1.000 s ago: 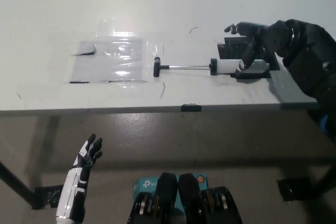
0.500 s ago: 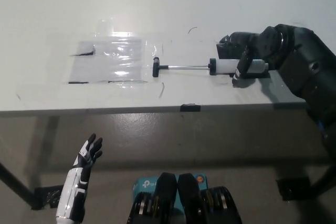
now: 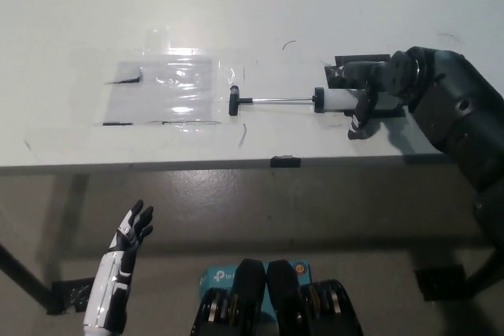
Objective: The robot uses right hand to pick up a small white air pumper and uses its left hand to compress it, and then puts it on the desk
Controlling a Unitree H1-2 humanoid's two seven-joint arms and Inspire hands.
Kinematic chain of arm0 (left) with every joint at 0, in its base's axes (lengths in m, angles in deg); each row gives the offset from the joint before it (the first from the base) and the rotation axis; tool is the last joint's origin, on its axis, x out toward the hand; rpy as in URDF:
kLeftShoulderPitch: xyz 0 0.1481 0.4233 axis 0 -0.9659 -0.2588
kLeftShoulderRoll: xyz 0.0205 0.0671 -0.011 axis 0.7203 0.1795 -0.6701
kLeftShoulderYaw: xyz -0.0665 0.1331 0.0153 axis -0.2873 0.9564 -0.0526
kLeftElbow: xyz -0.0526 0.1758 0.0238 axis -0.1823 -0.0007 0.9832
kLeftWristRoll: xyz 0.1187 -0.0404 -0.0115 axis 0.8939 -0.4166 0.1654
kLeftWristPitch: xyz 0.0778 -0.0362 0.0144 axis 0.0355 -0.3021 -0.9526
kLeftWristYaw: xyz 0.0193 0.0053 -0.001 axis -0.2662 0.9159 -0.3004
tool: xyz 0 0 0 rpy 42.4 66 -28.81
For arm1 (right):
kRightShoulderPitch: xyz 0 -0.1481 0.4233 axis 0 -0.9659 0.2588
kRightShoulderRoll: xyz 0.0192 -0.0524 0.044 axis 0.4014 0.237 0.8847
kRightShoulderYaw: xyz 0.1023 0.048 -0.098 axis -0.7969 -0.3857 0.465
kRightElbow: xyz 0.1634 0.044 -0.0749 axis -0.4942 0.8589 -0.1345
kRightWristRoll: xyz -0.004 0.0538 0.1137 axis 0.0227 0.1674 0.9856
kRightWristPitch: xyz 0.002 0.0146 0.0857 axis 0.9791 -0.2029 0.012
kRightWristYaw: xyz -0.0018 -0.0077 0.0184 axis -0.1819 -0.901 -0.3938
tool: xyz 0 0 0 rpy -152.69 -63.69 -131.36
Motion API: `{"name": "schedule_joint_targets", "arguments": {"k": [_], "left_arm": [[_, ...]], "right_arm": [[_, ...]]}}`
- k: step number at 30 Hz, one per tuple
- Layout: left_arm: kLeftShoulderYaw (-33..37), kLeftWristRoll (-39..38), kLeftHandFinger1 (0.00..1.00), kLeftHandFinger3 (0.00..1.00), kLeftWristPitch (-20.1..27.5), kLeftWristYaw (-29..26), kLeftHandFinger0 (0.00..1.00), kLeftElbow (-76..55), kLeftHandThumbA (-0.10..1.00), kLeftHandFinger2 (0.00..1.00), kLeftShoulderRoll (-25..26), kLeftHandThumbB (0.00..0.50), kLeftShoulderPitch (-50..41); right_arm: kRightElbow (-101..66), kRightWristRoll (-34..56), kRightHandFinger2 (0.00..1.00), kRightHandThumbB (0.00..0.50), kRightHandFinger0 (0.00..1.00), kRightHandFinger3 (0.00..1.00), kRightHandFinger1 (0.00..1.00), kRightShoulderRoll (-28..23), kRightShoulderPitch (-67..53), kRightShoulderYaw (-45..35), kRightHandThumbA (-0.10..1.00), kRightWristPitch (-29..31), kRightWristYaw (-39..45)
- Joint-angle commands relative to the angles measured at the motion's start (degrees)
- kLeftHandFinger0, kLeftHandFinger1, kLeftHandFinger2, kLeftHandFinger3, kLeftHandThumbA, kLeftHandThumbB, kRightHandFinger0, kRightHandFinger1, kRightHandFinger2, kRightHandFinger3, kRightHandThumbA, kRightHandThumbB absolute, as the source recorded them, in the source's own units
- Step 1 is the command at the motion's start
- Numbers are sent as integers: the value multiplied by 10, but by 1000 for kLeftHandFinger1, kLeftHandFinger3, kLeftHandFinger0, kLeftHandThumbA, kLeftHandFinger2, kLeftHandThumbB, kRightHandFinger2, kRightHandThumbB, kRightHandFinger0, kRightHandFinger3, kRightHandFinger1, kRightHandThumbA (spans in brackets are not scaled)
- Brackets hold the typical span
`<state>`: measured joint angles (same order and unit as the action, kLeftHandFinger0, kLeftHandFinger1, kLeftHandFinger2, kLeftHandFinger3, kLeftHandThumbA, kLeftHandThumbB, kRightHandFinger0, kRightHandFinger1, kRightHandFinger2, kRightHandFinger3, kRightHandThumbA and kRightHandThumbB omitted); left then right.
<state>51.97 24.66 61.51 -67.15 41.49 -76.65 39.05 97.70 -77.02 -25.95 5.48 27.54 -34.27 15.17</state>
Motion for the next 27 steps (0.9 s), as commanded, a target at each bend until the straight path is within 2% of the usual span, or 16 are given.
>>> {"name": "schedule_joint_targets", "arguments": {"k": [1, 7, 8, 9, 10, 11, 12, 13, 14, 16, 18, 19, 21, 23, 26, 27], "left_arm": [[-7, -1, 1000, 1000, 25, -12, 1000, -12, 1000, 1000, 5, 77, 5], [-6, -2, 1000, 1000, 23, -9, 1000, -15, 1000, 1000, 6, 76, 5], [-6, -2, 1000, 1000, 22, -9, 1000, -14, 1000, 1000, 5, 85, 7], [-6, -3, 1000, 1000, 20, -9, 1000, -15, 1000, 1000, 5, 86, 7], [-6, -3, 1000, 1000, 22, -10, 1000, -15, 1000, 1000, 4, 86, 7], [-6, -1, 1000, 1000, 21, -10, 1000, -15, 1000, 1000, 4, 85, 7], [-6, 0, 1000, 1000, 20, -11, 1000, -16, 1000, 1000, 4, 77, 6], [-6, 0, 1000, 1000, 20, -10, 1000, -17, 1000, 1000, 4, 68, 6], [-6, 0, 1000, 1000, 19, -11, 1000, -18, 1000, 1000, 4, 73, 6], [-7, 1, 1000, 1000, 18, -10, 1000, -20, 1000, 1000, 6, 78, 4], [-7, 4, 1000, 1000, 17, -11, 1000, -21, 1000, 1000, 7, 68, 7], [-7, 3, 1000, 1000, 16, -10, 1000, -21, 1000, 1000, 7, 67, 7], [-8, 3, 1000, 1000, 16, -10, 1000, -22, 1000, 1000, 8, 66, 7], [-7, 3, 1000, 1000, 20, -10, 1000, -20, 1000, 1000, 9, 68, 8], [-9, 0, 1000, 1000, 16, -8, 1000, -20, 1000, 1000, 12, 73, 13], [-9, -1, 1000, 1000, 16, -8, 1000, -17, 1000, 1000, 13, 74, 14]], "right_arm": [[7, -12, 1000, 412, 1000, 1000, 1000, 5, 55, 0, 1000, 4, 0], [16, -23, 1000, 397, 1000, 1000, 1000, 7, 56, 6, 1000, 6, -8], [17, -23, 1000, 370, 1000, 1000, 1000, 8, 54, 3, 896, 4, -23], [18, -22, 1000, 378, 1000, 1000, 1000, 9, 51, 0, 840, 1, -43], [17, -27, 1000, 337, 1000, 969, 1000, 11, 47, 0, 631, -3, -70], [17, -42, 796, 260, 759, 759, 796, 13, 40, 11, 305, 0, -110], [18, -72, 414, 220, 231, 449, 324, 16, 31, 36, -80, 0, -156], [23, -75, 356, 207, 75, 406, 235, 18, 24, 40, -99, 1, -169], [25, -72, 326, 198, 13, 410, 173, 19, 21, 41, -100, 3, -173], [30, -66, 462, 209, 67, 470, 273, 16, 3, 39, -100, 16, -191], [33, -63, 569, 213, 4, 541, 303, 10, -7, 36, -100, 28, -206], [35, -60, 677, 219, 0, 653, 341, 8, -11, 33, -100, 31, -214], [37, -58, 857, 211, 10, 878, 503, 4, -17, 29, -100, 39, -227], [38, -53, 986, 191, 34, 998, 612, -1, -21, 23, -100, 42, -232], [40, -52, 987, 175, 41, 969, 648, -9, -26, 19, -100, 46, -243], [40, -50, 933, 159, 21, 929, 614, -12, -28, 16, -100, 47, -246]]}}
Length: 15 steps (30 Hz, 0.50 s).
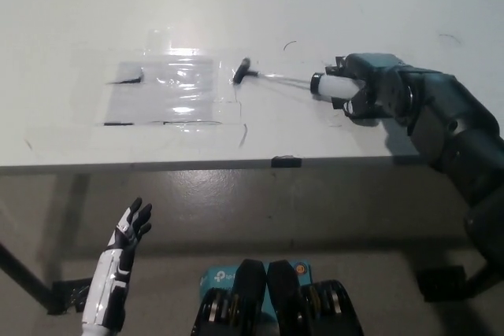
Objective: The robot uses right hand to pick up a small white air pumper and uses its left hand to compress it, and then puts it on the desk
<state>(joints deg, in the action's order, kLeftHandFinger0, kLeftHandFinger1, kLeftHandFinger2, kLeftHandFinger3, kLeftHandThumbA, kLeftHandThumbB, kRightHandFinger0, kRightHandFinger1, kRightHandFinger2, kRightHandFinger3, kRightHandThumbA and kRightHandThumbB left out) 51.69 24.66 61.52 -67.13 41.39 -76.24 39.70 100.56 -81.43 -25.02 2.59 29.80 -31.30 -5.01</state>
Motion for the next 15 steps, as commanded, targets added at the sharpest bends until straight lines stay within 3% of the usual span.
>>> {"name": "schedule_joint_targets", "arguments": {"k": [1, 9, 15], "left_arm": [[-6, -3, 1000, 1000, 17, -7, 1000, -15, 1000, 1000, 9, 66, 9], [-6, -2, 1000, 1000, 18, -9, 1000, -13, 1000, 1000, 7, 54, 12], [-6, 0, 1000, 1000, 16, -10, 1000, -15, 1000, 1000, 6, 56, 9]], "right_arm": [[11, -2, 905, 160, 15, 904, 596, -26, -2, -12, -100, 21, -50], [8, 5, 972, 158, 92, 986, 662, -43, -9, -29, -100, 39, -53], [-2, 8, 968, 162, 94, 908, 649, -43, -12, -44, -100, 68, -82]]}}
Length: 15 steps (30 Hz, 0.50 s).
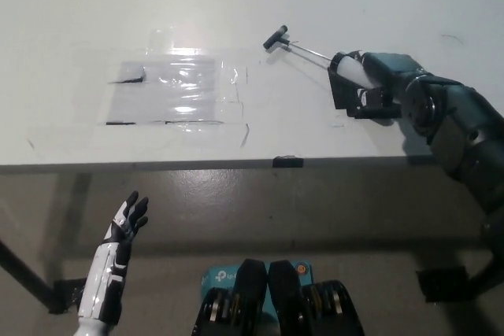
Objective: The robot uses right hand to pick up a small white air pumper and uses its left hand to compress it, and then puts it on the desk
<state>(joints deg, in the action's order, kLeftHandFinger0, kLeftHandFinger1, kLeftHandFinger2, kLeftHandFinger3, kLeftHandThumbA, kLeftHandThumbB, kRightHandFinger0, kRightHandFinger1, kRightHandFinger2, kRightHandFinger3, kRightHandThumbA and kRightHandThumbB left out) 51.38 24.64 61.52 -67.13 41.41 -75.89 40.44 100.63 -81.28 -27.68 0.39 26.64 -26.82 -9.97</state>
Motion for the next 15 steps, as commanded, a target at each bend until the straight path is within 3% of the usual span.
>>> {"name": "schedule_joint_targets", "arguments": {"k": [1, 5, 11, 15], "left_arm": [[-3, 0, 1000, 1000, 17, -10, 1000, -15, 1000, 1000, 2, 64, 2], [-3, 1, 1000, 1000, 20, -11, 1000, -12, 1000, 1000, 2, 51, 4], [-2, 2, 1000, 1000, 13, -12, 1000, -18, 1000, 1000, -2, 62, 2], [-3, -1, 1000, 1000, 19, -10, 1000, -27, 1000, 1000, 1, 45, 3]], "right_arm": [[-7, 6, 976, 166, 111, 916, 666, -14, 12, -15, -100, 23, -38], [-16, 12, 928, 169, 98, 893, 638, -8, 14, -32, -100, 50, -75], [-58, 0, 894, 131, 74, 955, 612, -11, 5, -35, -100, 84, -86], [-159, -4, 862, 105, 70, 937, 581, -24, -24, -39, -100, 71, -52]]}}
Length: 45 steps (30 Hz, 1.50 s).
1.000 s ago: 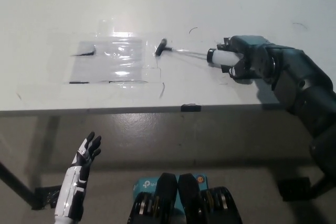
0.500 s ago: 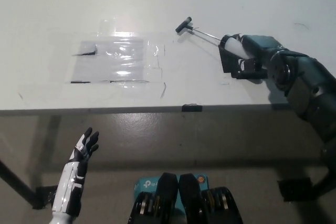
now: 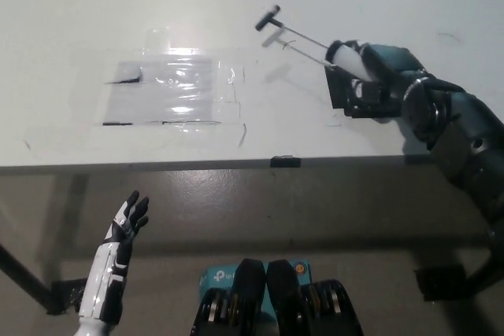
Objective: The robot uses right hand to pick up a small white air pumper and uses its left hand to compress it, and then puts it on the desk
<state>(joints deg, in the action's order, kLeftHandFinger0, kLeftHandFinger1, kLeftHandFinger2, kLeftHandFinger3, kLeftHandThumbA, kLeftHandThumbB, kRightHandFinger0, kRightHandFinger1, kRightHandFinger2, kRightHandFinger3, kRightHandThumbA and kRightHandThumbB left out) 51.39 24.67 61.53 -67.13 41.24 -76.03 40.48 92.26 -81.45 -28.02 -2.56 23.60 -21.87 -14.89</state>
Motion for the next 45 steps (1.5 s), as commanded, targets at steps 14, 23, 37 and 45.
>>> {"name": "schedule_joint_targets", "arguments": {"k": [14, 23, 37, 45], "left_arm": [[-35, -45, 1000, 1000, -15, -11, 1000, -62, 1000, 1000, 14, 78, 61], [-66, -59, 1000, 1000, -35, -18, 1000, -57, 1000, 1000, 25, 74, 126], [-81, -72, 1000, 1000, -52, -2, 1000, -9, 1000, 1000, 39, 61, 181], [-75, -79, 1000, 1000, -67, 1, 1000, -6, 1000, 1000, 38, 62, 197]], "right_arm": [[-546, -20, 836, 127, 103, 927, 556, -96, -167, -6, -100, -38, 145], [-735, -7, 772, 160, 55, 888, 508, -128, -227, -19, -100, -68, 220], [-907, 18, 720, 183, 5, 815, 436, -153, -287, -32, -100, -74, 283], [-965, 24, 751, 145, 4, 835, 434, -153, -296, -37, -100, -96, 337]]}}
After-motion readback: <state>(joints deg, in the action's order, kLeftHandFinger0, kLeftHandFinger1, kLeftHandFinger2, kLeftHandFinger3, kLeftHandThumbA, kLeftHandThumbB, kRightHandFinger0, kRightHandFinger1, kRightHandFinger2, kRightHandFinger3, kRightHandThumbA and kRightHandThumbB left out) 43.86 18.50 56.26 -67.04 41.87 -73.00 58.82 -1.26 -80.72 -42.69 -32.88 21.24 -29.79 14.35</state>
